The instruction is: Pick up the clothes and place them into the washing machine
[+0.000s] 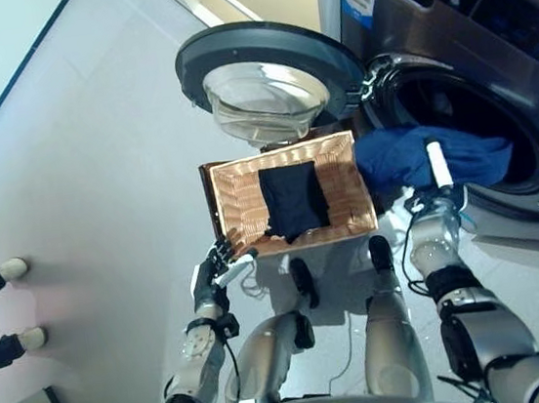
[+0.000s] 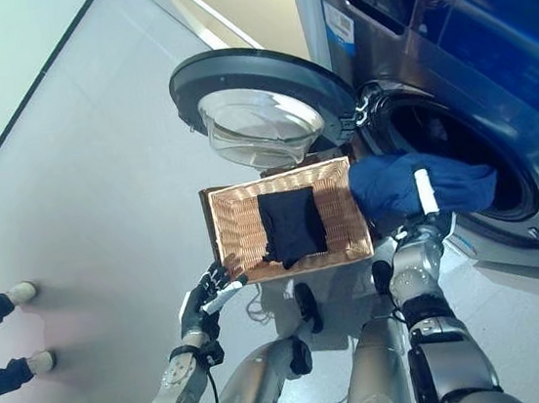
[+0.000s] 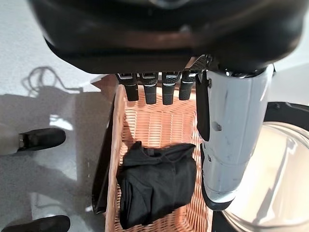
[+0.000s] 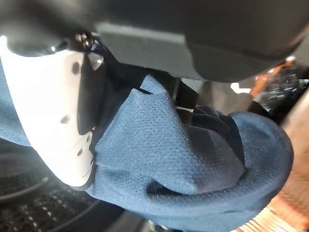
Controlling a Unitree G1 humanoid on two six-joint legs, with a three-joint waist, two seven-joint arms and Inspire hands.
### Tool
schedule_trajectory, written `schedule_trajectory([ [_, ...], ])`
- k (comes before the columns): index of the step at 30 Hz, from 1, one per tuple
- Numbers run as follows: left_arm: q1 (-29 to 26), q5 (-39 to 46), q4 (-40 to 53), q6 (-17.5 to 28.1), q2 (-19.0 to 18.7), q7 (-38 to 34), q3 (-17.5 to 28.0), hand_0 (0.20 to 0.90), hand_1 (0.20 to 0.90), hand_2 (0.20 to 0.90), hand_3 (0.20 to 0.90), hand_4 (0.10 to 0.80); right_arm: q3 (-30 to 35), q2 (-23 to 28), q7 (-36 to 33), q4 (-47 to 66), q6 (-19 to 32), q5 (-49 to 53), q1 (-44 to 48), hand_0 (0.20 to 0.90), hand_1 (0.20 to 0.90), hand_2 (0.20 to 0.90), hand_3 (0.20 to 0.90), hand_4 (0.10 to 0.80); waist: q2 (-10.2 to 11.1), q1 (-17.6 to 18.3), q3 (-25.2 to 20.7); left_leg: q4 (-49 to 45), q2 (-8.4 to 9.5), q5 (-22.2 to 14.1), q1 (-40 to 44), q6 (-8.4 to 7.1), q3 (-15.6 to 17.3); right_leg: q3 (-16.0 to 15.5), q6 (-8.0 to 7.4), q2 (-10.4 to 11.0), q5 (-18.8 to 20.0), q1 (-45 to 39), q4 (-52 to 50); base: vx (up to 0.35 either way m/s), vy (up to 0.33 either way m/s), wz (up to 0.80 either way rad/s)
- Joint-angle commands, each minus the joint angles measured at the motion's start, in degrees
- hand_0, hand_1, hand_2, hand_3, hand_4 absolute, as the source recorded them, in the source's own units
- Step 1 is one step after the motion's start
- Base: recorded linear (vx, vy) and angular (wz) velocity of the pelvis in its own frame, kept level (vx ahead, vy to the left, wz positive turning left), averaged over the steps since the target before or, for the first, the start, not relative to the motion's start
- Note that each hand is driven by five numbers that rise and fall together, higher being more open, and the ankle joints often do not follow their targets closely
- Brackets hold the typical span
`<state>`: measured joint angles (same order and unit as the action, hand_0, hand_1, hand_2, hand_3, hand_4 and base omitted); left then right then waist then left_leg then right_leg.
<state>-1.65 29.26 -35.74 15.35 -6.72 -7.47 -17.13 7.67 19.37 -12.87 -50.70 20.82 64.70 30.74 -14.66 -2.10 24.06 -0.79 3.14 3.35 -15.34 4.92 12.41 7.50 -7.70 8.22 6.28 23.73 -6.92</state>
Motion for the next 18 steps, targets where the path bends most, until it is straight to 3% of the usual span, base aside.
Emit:
schedule_trajectory([
  [1,2.2,0.9,5.7,4.0,-2.4,0.5,-2.2,0.900,0.900,0.900,0.900,0.800,1.5,5.3,0.1,5.2,6.0,-0.6,4.7,0.200,0.200,0.200,0.200,0.300,-0.9,-1.1,-5.2,-8.0,1.54,-4.1,-6.1,-4.85,-3.5,0.5,1.67,-0.5,-5.7,4.2,-8.3,0.000,0.000,0.00],
  [18,3.0,2.9,9.1,4.9,-2.9,2.6,-6.4,0.900,0.900,0.900,0.900,0.800,1.3,25.2,-1.9,-6.1,5.7,4.0,24.1,0.200,0.200,0.200,0.200,0.300,-4.7,-3.1,-7.7,-6.9,2.72,-3.4,-8.0,-5.52,-3.3,1.6,1.52,0.0,-6.8,8.3,-10.7,0.009,0.001,-0.01],
])
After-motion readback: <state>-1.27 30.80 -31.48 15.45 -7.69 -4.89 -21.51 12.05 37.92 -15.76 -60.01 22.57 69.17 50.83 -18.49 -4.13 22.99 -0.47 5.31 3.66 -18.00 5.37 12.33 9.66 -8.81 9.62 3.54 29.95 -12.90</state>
